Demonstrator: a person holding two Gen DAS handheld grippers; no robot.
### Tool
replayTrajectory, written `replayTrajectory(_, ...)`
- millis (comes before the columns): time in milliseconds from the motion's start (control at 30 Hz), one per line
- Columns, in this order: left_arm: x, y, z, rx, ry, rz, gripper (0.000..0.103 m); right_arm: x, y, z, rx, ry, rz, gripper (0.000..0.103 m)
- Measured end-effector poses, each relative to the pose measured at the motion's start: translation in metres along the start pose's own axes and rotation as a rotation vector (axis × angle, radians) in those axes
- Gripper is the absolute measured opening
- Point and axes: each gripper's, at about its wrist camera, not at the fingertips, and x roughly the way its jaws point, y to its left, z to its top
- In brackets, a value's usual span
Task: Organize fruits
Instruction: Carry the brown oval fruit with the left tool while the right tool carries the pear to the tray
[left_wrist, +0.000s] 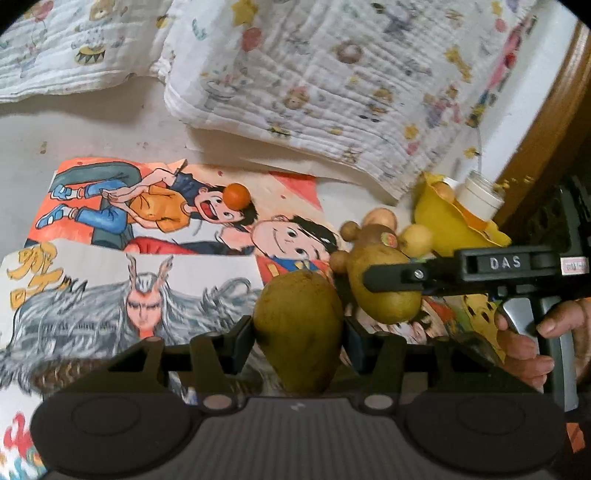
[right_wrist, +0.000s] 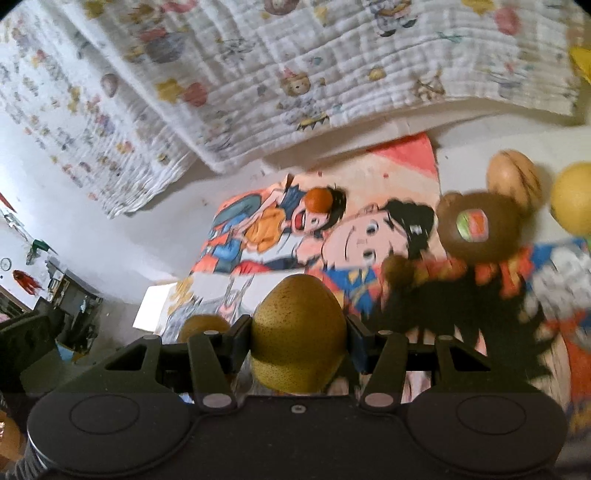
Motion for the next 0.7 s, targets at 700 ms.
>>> replayTrajectory(700, -0.016, -0.046, -0.065, 0.119, 0.188, -0.052, 0.056, -0.066, 0.028, -0.127, -0.225, 0.052, -0.182, 0.055)
